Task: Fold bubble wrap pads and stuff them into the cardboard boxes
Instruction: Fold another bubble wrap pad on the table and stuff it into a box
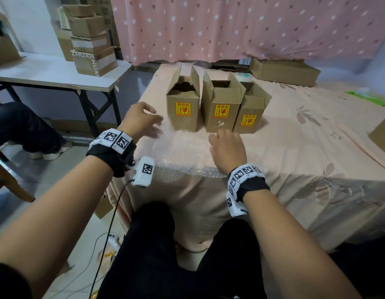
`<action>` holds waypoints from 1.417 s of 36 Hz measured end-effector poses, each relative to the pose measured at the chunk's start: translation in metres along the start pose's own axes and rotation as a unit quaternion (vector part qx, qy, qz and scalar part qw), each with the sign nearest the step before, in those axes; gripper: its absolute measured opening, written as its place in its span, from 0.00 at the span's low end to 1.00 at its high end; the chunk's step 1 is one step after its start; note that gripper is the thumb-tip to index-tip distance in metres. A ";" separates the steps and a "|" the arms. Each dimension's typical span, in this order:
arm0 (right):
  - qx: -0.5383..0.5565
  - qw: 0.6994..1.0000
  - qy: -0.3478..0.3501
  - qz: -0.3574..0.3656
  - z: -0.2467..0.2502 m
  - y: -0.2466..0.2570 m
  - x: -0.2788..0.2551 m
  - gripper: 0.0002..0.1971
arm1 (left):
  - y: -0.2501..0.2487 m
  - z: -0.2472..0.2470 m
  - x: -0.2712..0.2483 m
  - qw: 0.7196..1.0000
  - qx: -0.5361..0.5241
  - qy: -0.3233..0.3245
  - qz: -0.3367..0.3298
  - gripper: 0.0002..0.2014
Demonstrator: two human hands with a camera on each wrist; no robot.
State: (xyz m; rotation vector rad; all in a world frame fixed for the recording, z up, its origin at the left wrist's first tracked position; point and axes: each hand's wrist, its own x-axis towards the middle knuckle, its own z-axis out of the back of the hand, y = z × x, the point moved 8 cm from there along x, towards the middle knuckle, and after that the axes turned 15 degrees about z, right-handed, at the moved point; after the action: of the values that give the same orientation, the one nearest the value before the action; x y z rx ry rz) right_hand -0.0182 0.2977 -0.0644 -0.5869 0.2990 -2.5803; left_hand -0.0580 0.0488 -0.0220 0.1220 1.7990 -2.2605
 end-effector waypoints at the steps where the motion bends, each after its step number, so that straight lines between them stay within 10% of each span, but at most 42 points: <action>1: 0.051 0.999 0.007 0.006 -0.004 0.003 0.002 0.11 | -0.005 -0.007 -0.003 0.999 -0.026 0.019 0.000 0.13; 10: 0.433 0.891 0.040 -0.126 -0.008 -0.025 -0.009 0.25 | -0.027 -0.094 -0.034 0.973 -0.080 0.210 0.049 0.05; 16: 0.687 0.675 -0.071 -0.261 -0.014 -0.037 -0.026 0.38 | -0.023 -0.139 -0.064 0.915 -0.136 0.368 0.095 0.17; 27: 0.636 0.730 -0.050 -0.245 -0.029 -0.047 -0.043 0.07 | -0.035 -0.142 -0.064 0.965 -0.093 0.243 -0.005 0.11; 35: 0.636 0.735 -0.008 -0.235 -0.010 -0.031 -0.038 0.40 | 0.015 -0.144 -0.044 0.879 -0.349 0.240 0.218 0.07; 42: 0.595 0.777 0.064 -0.194 -0.012 -0.016 -0.034 0.05 | 0.021 -0.165 -0.047 0.877 -0.386 0.204 0.199 0.07; 51: 0.570 0.791 0.092 -0.200 -0.020 -0.013 -0.033 0.26 | 0.019 -0.132 -0.029 0.887 -0.407 0.157 0.150 0.05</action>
State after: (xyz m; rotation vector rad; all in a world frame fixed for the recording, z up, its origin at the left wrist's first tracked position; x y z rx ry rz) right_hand -0.0065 0.3269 -0.0899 0.0886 -1.3860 -2.5675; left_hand -0.0374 0.1767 -0.0650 0.5789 2.5221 -1.1858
